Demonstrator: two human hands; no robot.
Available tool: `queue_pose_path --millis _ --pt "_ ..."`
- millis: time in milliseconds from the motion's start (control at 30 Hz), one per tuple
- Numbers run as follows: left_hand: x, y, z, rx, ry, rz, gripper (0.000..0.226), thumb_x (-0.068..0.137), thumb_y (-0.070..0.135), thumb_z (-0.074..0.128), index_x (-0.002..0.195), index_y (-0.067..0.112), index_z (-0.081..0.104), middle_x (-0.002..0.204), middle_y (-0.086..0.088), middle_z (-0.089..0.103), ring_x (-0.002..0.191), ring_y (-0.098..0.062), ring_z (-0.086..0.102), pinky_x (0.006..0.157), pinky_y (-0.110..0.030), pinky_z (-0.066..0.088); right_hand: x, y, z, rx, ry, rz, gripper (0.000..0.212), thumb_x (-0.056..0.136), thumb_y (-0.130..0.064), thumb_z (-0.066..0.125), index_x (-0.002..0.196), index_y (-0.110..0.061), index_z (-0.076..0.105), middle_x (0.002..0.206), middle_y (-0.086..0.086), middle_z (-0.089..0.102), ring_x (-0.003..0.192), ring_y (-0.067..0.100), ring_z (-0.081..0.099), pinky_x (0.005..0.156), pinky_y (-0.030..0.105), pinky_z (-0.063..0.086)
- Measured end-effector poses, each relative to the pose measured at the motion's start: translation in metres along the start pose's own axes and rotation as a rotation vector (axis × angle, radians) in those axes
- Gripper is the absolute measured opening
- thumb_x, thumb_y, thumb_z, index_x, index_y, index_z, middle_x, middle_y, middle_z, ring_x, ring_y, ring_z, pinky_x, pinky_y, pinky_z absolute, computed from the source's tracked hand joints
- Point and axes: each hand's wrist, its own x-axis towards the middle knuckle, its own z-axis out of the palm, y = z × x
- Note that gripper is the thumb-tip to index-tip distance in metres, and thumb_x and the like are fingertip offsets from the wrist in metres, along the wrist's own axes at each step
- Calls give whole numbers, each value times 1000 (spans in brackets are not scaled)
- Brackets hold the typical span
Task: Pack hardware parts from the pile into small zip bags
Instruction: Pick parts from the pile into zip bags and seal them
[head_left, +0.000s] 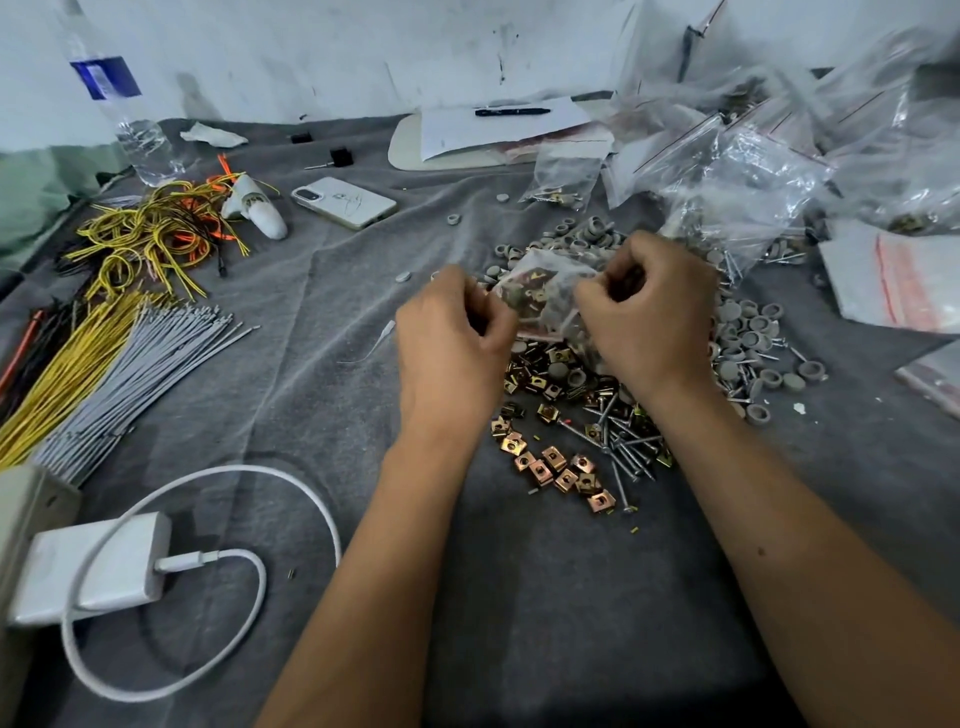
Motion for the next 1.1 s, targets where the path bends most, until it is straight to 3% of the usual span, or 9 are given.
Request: queue_pose_path --millis 133,200,300,467,633,767,867,967,1100 --pt "-5 9 5 -113 -3 49 16 85 7 69 72 9 59 63 4 59 58 -12 55 54 -33 47 -4 -6 6 264 -173 79 12 91 -20 68 89 -12 59 79 2 66 66 10 65 55 24 54" --pt "-6 11 4 -166 21 67 17 85 9 70 72 10 59 63 5 60 59 -13 57 53 -29 47 -5 -5 7 315 -289 114 21 90 -18 78 99 -13 60 84 2 69 67 9 69 54 27 57" --pt "-9 14 6 -199 39 20 19 85 20 73 77 14 57 63 8 58 59 -10 57 53 -22 44 -4 -6 7 283 -274 21 16 87 -12 80 93 -12 65 83 1 70 72 15 70 63 38 61" --pt "-9 13 5 -143 86 25 26 89 13 68 70 12 51 57 12 44 53 -6 42 54 -19 30 -2 -13 3 388 -207 -169 17 90 -10 76 92 -17 61 82 -10 63 72 3 62 64 21 53" --pt "-4 10 -6 -169 228 -25 16 84 14 57 69 9 55 55 4 50 52 -9 43 52 -26 32 4 -8 1 461 -182 -148 13 94 -4 66 103 -13 61 95 -4 68 89 16 68 76 33 59" --pt "0 9 -13 -96 359 4 12 89 13 61 77 10 61 64 7 57 60 -11 51 59 -33 44 7 -5 -4 570 -416 -37 37 90 -7 76 121 -14 59 122 -3 70 119 8 65 93 26 57" --pt "9 1 -27 -56 666 -50 12 91 18 62 82 10 62 68 7 56 63 -14 55 66 -40 51 9 -1 -15 300 -566 -107 45 77 -38 86 116 -25 67 120 -11 68 118 4 60 98 32 53" --pt "13 -5 -40 95 866 61 10 91 11 65 86 3 64 72 -5 60 61 -26 56 61 -43 47 14 5 -27 -59 -674 -196 30 65 -55 85 92 -42 77 116 -19 58 117 11 41 108 43 33" --pt "6 1 -28 351 479 166 6 88 12 68 85 7 70 85 -10 66 86 -32 58 71 -26 24 15 5 -27 -264 -811 -213 20 68 -54 86 84 -49 75 119 -18 50 116 11 28 109 47 18"
